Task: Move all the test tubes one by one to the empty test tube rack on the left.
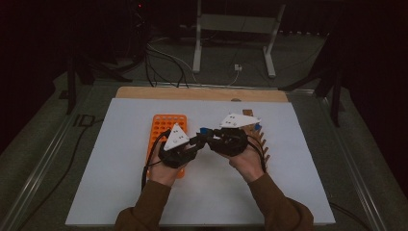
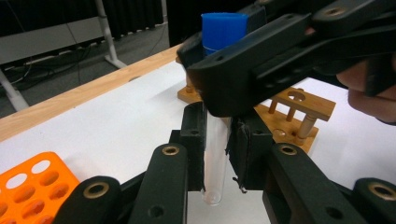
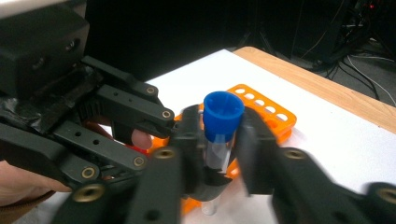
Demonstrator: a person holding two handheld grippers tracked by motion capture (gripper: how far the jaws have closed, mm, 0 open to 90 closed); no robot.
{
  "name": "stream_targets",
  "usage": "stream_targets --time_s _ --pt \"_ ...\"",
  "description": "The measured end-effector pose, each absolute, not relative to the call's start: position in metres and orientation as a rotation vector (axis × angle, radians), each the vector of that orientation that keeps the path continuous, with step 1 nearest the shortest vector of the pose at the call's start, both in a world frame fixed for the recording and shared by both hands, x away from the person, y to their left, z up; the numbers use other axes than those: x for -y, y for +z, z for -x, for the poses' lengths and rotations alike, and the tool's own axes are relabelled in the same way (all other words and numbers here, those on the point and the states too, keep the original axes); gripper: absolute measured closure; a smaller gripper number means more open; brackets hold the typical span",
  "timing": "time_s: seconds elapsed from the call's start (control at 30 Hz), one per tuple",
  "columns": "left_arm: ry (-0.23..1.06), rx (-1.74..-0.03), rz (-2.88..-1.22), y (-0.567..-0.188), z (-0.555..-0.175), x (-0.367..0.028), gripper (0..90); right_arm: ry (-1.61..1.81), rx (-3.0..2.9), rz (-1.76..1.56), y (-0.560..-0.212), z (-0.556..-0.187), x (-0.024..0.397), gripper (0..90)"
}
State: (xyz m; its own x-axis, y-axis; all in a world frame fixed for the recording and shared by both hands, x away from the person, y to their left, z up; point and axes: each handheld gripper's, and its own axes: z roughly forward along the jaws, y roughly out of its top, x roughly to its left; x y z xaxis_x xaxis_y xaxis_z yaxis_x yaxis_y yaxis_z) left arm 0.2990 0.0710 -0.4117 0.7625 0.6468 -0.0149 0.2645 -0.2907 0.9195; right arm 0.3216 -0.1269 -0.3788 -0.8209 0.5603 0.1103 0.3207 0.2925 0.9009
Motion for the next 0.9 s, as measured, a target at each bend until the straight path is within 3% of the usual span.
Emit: stream_targets --time_s 0.23,0.43,0.9 --pt "0.464 -0.758 -1.845 -0.412 -0.303 -0.082 76.9 1.576 -2.278 -0.891 -0.379 -0.327 0.140 38.3" --pt "0.477 -0.808 -1.797 -0.411 -0.304 -0.098 77.0 1.507 -2.232 -0.949 -0.383 -0.330 0.152 19.5" --pt "0.517 -0.871 -1.764 -0.412 -0.299 -0.131 76.9 1.426 -2.183 -0.995 -0.395 -0.331 0.175 1.8"
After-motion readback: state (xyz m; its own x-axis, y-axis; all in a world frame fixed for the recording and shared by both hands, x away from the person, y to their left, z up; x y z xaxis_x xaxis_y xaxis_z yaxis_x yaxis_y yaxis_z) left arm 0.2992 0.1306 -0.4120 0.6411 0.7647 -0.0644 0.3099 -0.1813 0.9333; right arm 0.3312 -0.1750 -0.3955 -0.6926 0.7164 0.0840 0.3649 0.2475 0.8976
